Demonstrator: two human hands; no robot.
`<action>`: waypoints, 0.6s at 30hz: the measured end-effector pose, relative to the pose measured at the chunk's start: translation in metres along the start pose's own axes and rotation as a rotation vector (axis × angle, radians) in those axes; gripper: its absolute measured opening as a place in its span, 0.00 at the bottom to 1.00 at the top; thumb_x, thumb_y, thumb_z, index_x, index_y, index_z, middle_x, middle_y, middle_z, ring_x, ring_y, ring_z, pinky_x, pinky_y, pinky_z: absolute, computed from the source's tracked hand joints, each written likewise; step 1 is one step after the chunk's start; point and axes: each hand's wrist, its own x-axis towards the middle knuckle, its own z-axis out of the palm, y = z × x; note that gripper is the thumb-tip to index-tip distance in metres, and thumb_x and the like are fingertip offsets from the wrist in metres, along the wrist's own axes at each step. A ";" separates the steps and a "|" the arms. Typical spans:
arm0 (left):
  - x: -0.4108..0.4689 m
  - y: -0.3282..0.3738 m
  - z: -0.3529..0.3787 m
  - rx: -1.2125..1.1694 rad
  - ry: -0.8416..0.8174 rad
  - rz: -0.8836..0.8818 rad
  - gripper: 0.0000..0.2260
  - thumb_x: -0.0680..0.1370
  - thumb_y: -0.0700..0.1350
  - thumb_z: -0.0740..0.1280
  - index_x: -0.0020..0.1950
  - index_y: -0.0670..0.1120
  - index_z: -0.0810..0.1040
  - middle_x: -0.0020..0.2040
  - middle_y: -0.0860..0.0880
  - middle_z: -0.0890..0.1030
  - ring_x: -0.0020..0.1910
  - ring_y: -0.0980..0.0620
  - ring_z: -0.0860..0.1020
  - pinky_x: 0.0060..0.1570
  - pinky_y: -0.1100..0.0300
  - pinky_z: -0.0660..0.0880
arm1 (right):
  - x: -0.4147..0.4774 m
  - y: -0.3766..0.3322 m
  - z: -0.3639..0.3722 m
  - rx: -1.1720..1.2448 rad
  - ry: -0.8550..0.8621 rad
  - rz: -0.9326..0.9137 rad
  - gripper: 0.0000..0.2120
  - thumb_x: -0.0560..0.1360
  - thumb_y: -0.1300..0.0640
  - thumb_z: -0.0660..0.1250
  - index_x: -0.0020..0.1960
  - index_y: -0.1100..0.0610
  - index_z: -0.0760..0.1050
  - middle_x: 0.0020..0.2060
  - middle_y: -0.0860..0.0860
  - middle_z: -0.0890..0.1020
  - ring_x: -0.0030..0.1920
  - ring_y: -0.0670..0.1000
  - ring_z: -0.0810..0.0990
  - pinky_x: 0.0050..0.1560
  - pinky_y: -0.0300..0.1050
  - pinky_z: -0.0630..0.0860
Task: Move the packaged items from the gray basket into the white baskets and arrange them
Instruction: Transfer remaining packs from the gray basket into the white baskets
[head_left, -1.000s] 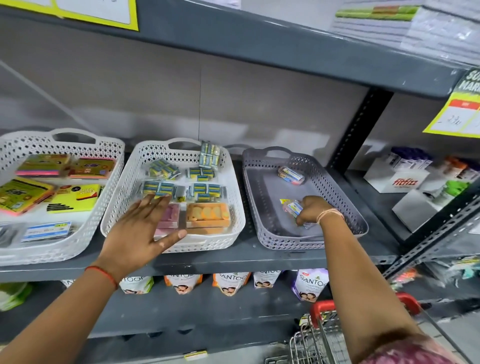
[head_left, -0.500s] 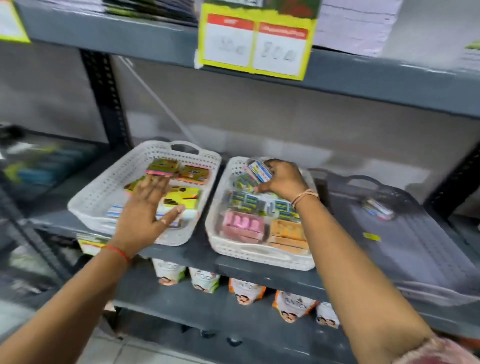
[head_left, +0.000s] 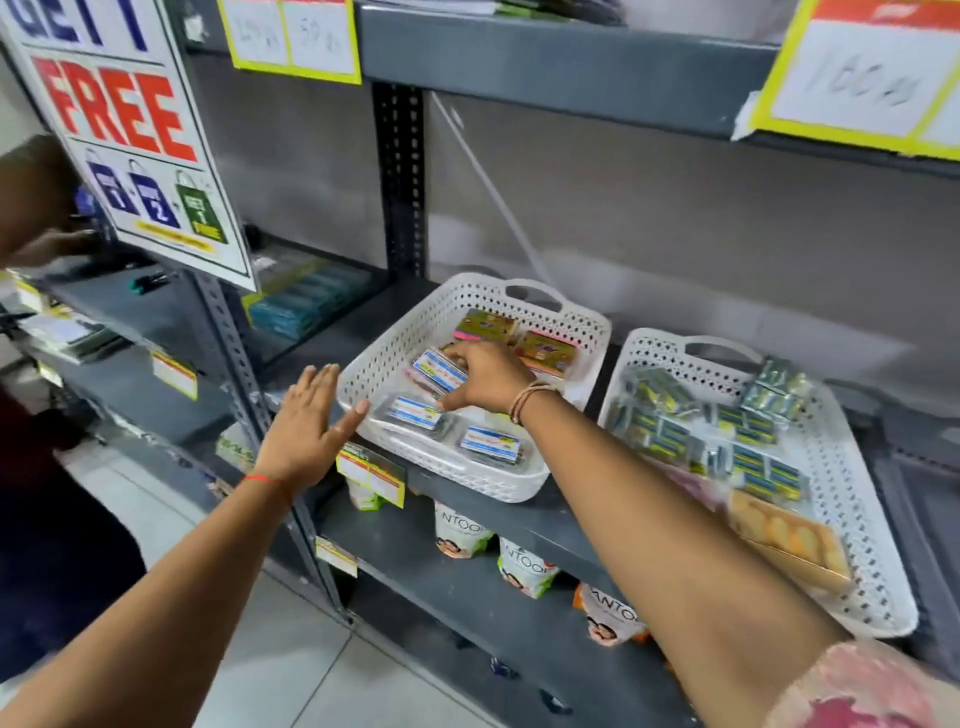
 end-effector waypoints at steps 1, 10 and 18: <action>0.000 -0.001 0.002 -0.009 0.006 0.003 0.35 0.72 0.63 0.51 0.74 0.44 0.52 0.76 0.44 0.54 0.75 0.51 0.47 0.73 0.55 0.44 | 0.005 -0.003 0.006 -0.007 -0.014 -0.010 0.27 0.62 0.53 0.78 0.57 0.61 0.77 0.55 0.57 0.82 0.55 0.56 0.79 0.56 0.48 0.76; 0.001 -0.010 0.010 0.011 0.081 0.049 0.36 0.71 0.67 0.47 0.73 0.47 0.53 0.76 0.46 0.56 0.75 0.53 0.48 0.71 0.58 0.43 | 0.025 -0.011 0.045 -0.104 -0.108 -0.022 0.25 0.65 0.52 0.75 0.58 0.63 0.77 0.54 0.59 0.82 0.53 0.57 0.80 0.51 0.47 0.78; 0.002 -0.008 0.008 0.028 0.065 0.043 0.35 0.72 0.66 0.49 0.73 0.47 0.54 0.75 0.45 0.57 0.75 0.51 0.48 0.73 0.53 0.44 | 0.010 -0.005 0.040 0.001 -0.049 -0.066 0.44 0.68 0.45 0.72 0.74 0.60 0.55 0.73 0.58 0.64 0.72 0.56 0.63 0.70 0.45 0.61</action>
